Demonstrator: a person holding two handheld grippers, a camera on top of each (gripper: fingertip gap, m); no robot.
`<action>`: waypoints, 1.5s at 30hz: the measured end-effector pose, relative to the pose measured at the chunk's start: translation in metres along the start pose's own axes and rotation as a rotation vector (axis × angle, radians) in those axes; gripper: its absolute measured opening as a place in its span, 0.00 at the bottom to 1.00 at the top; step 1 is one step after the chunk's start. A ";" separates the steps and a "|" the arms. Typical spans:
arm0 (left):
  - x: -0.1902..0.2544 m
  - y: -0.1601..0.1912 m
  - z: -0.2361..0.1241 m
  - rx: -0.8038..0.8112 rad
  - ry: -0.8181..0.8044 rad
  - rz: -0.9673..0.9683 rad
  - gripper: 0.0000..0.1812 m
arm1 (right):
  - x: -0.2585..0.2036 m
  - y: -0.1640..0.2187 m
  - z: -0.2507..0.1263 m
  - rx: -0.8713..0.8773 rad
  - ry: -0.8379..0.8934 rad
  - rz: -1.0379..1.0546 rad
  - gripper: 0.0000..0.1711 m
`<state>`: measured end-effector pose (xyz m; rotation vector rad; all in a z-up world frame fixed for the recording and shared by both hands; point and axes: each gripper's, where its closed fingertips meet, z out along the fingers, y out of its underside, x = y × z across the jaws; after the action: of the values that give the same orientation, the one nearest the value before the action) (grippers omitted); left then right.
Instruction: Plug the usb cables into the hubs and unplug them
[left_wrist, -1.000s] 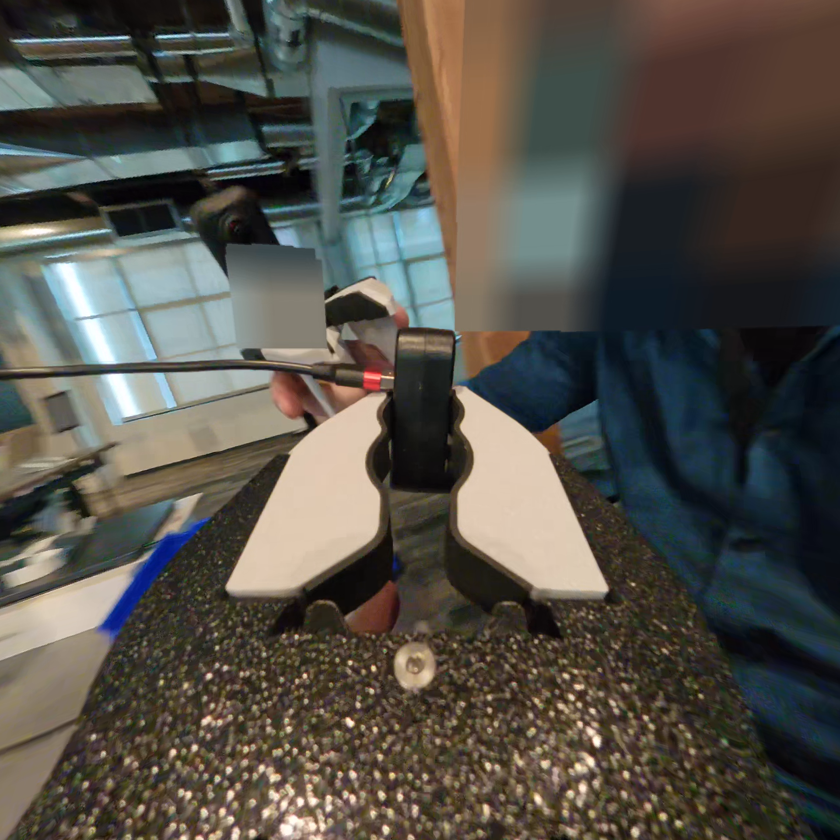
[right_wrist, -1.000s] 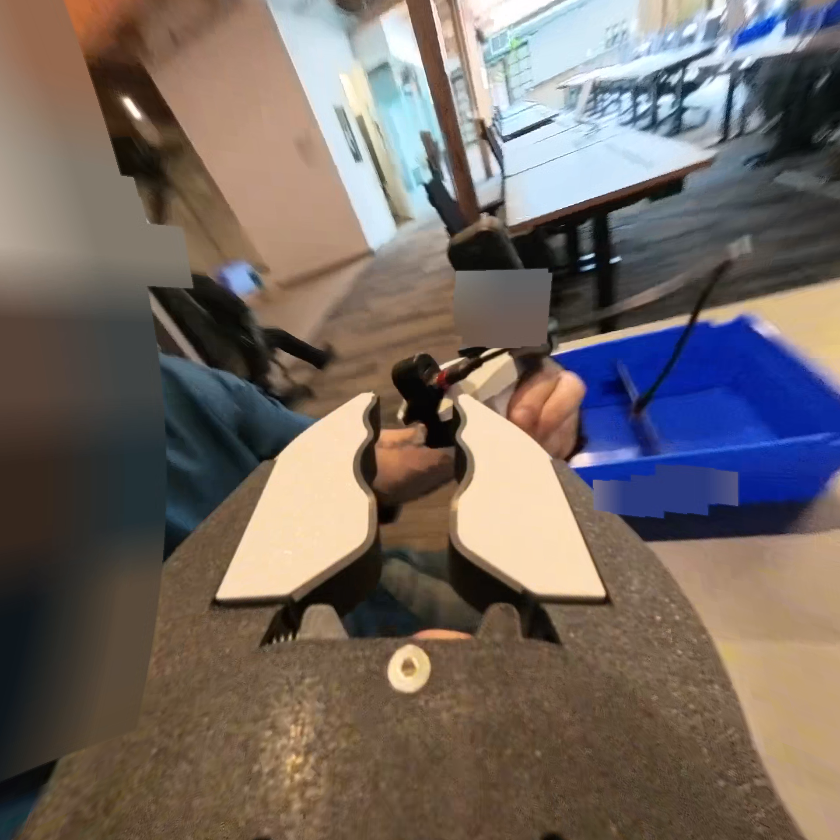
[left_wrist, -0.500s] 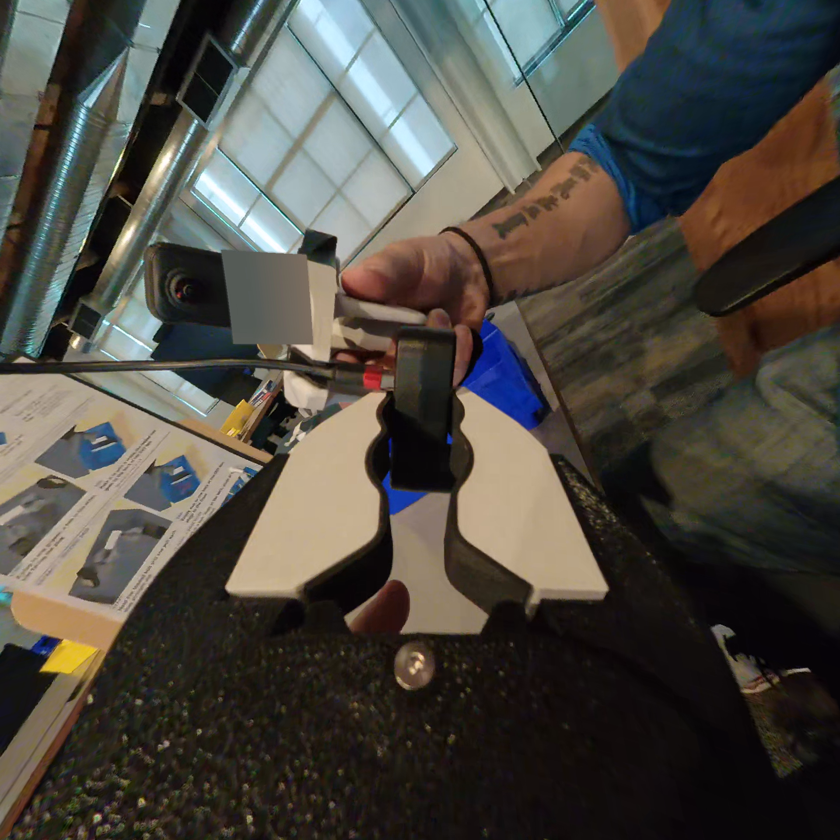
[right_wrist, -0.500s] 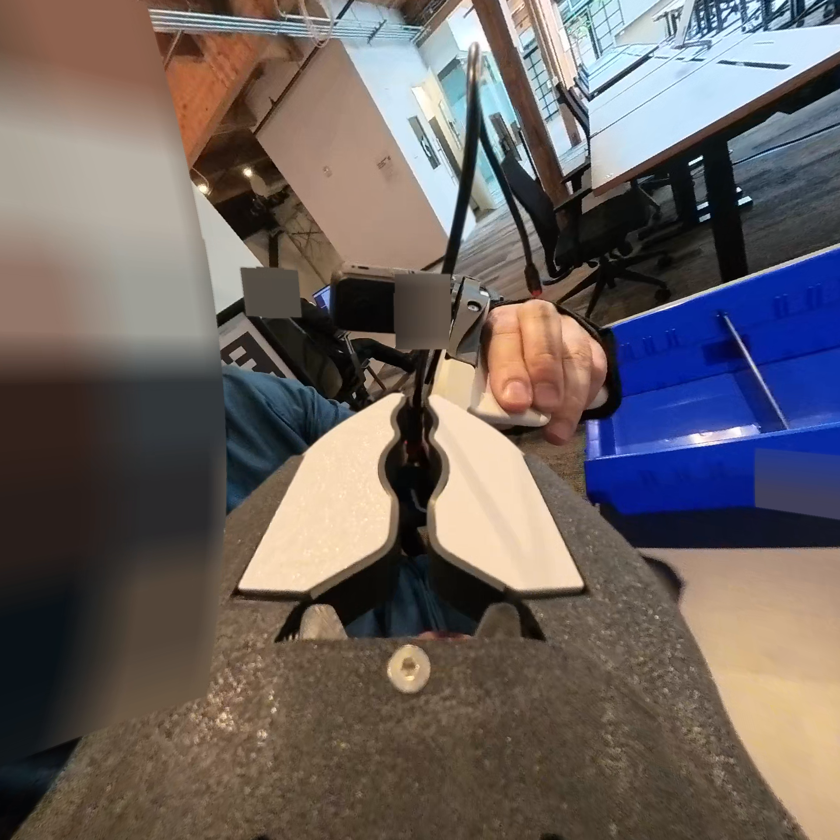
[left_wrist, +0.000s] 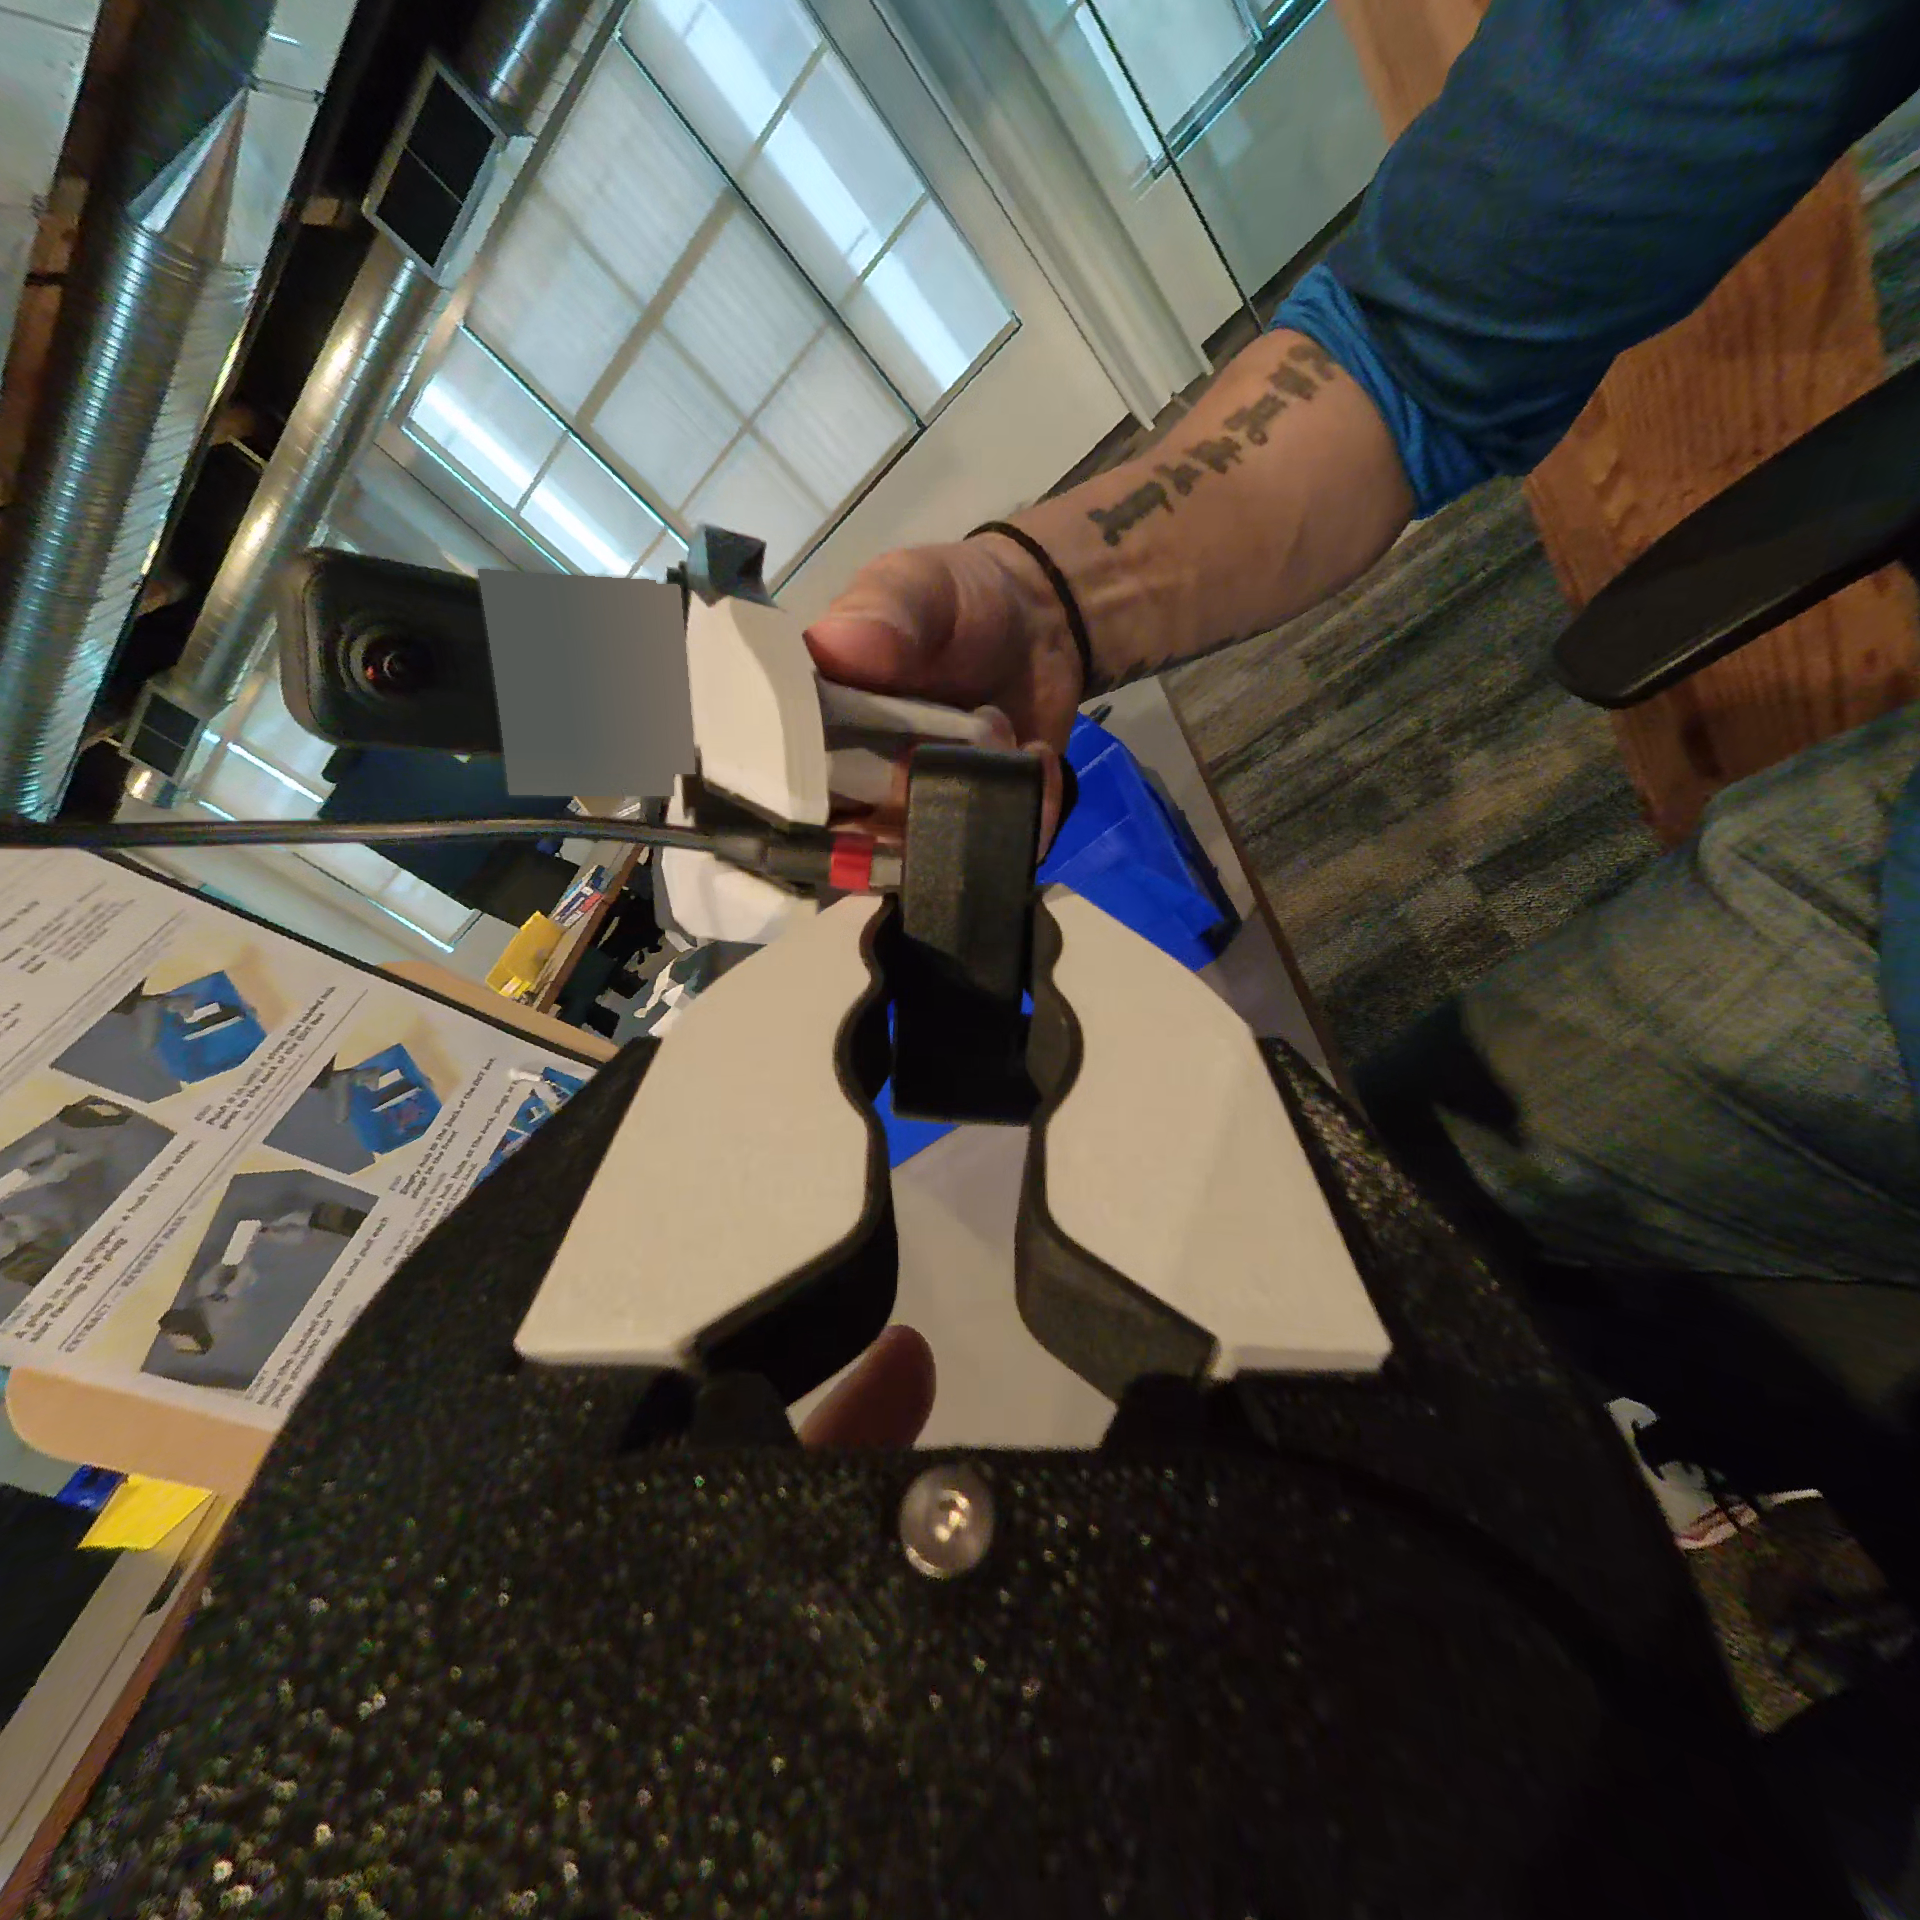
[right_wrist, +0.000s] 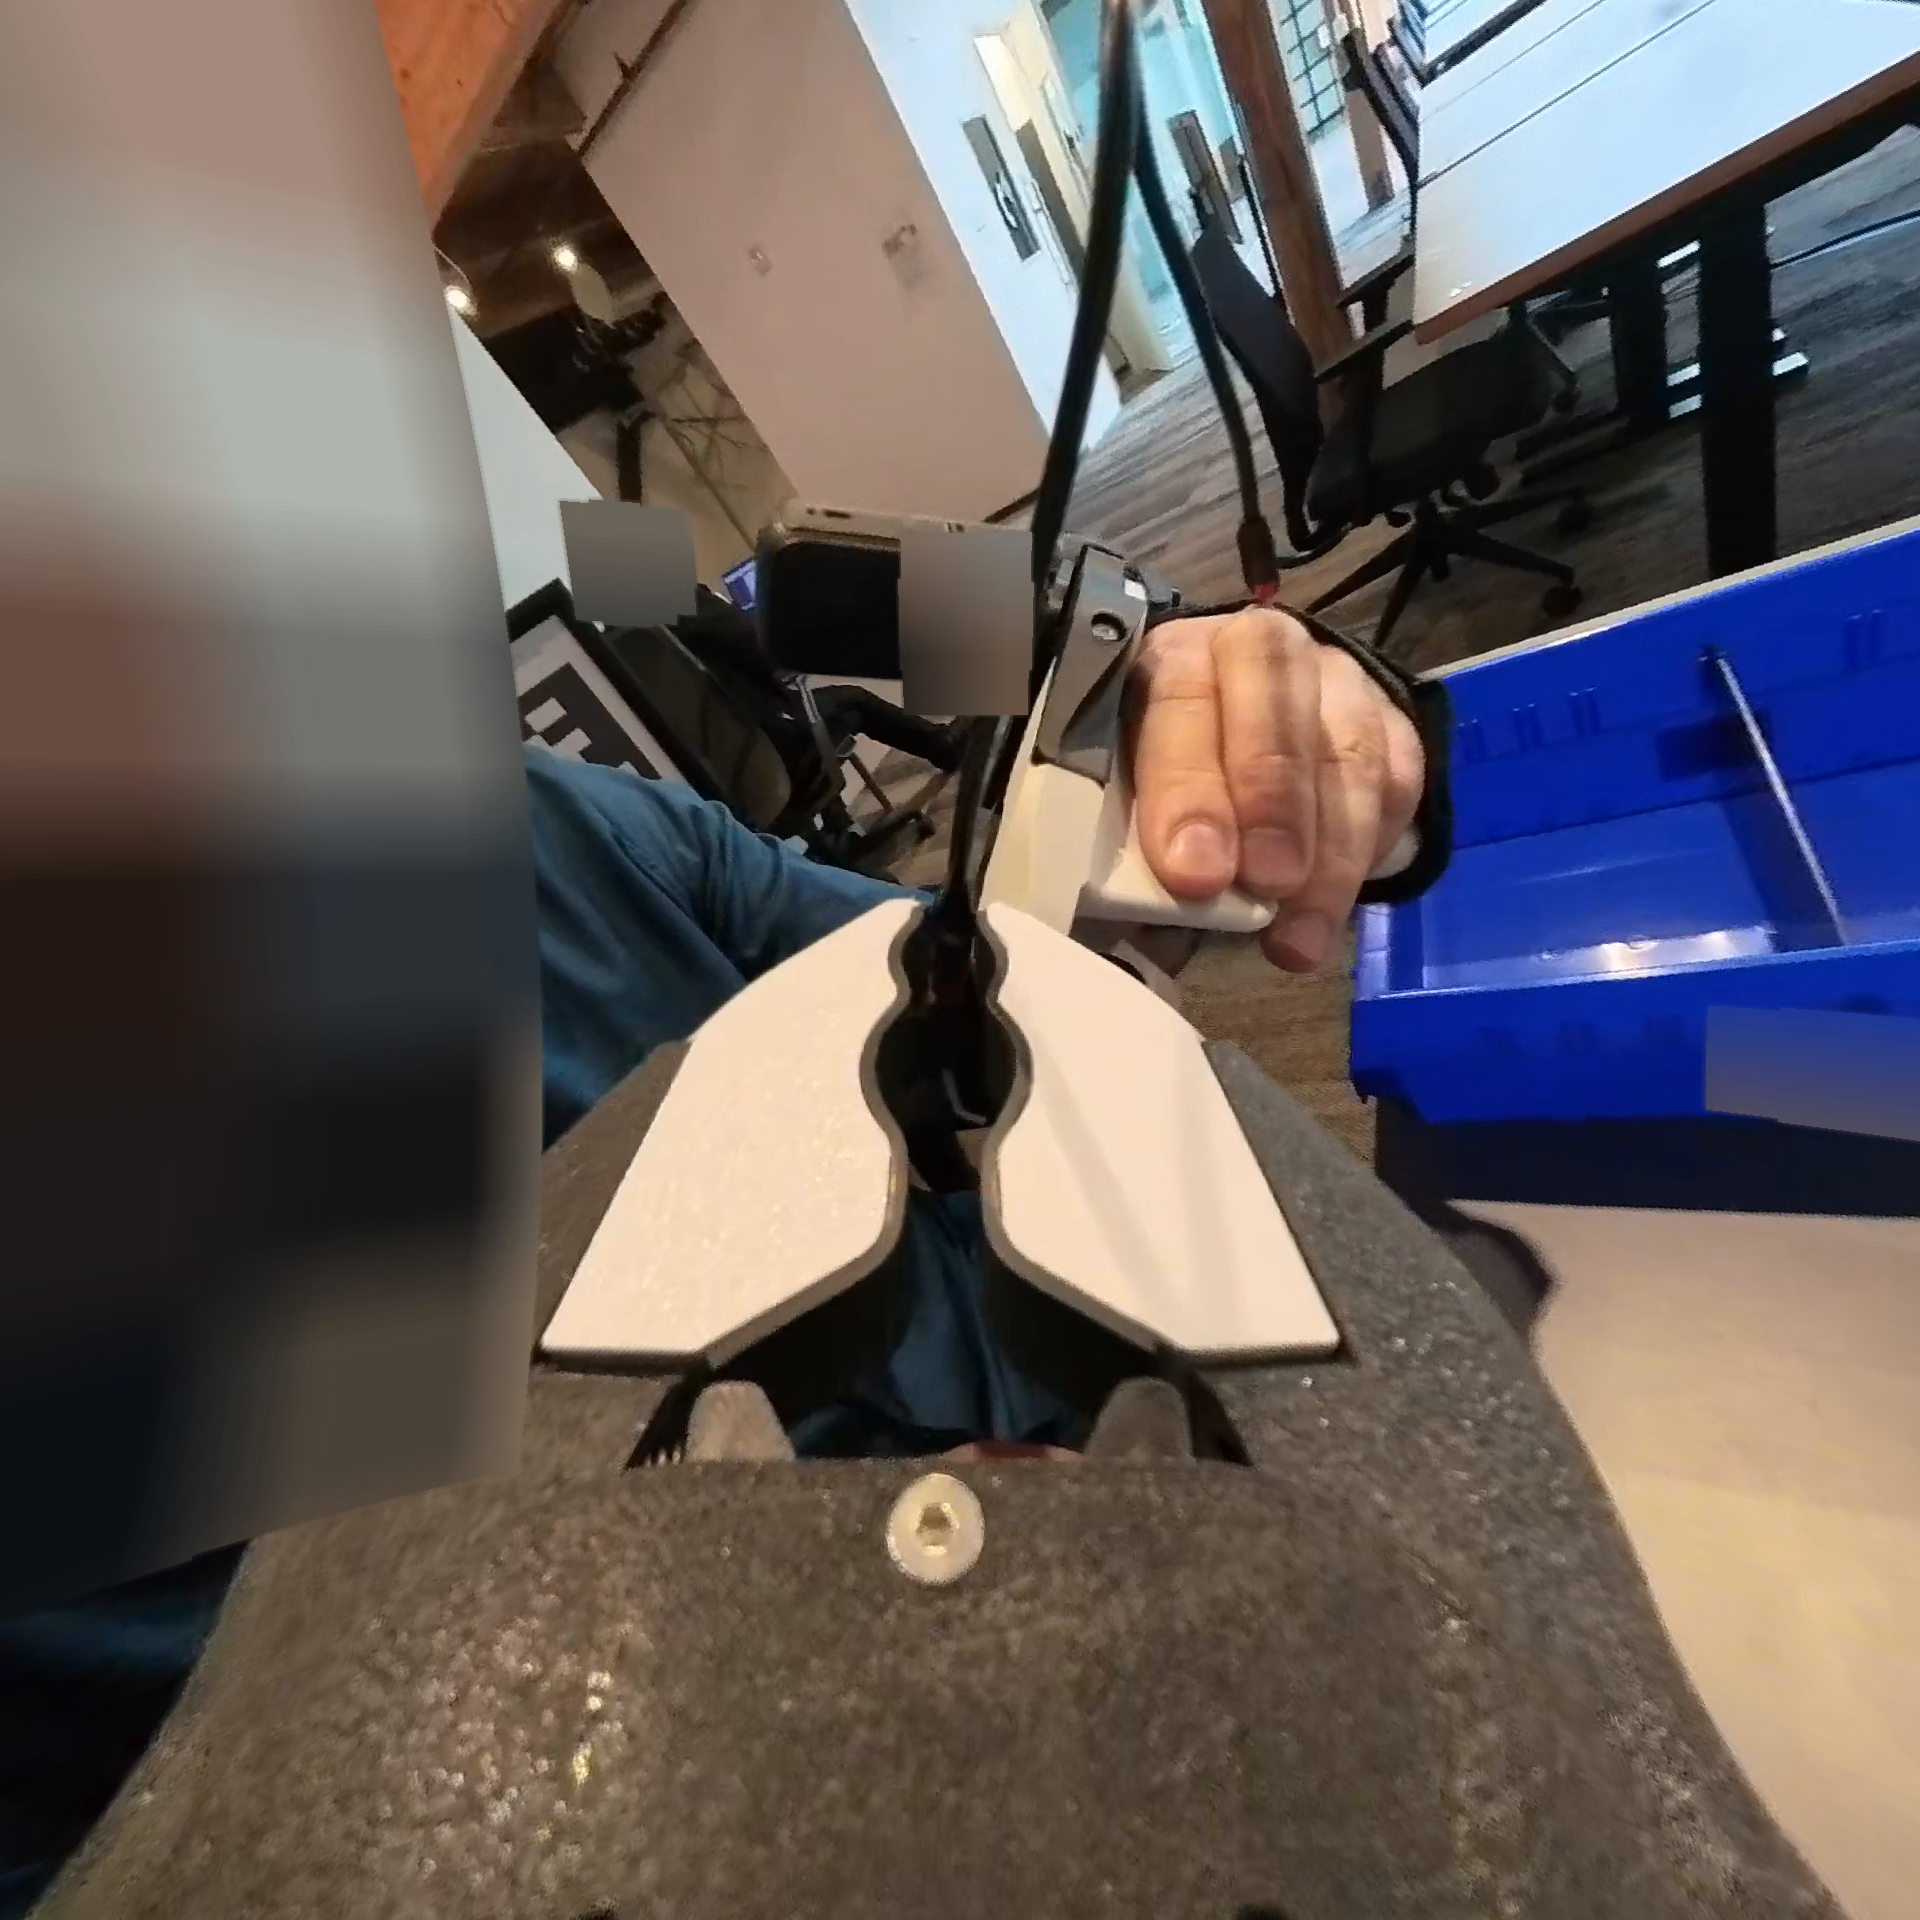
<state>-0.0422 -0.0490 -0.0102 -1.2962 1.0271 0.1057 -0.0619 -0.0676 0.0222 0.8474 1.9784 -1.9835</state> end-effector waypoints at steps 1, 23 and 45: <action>0.000 0.000 0.000 -0.003 -0.001 0.006 0.12 | 0.000 0.000 0.000 -0.001 -0.012 0.011 0.04; 0.005 -0.003 0.005 -0.038 0.020 0.008 0.13 | -0.006 0.008 -0.001 -0.120 0.131 -0.183 0.05; 0.003 -0.003 0.012 -0.043 -0.015 0.039 0.13 | -0.009 0.011 -0.009 -0.075 0.132 -0.172 0.05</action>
<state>-0.0316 -0.0416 -0.0107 -1.3122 1.0424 0.1682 -0.0465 -0.0618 0.0184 0.8359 2.2551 -1.9737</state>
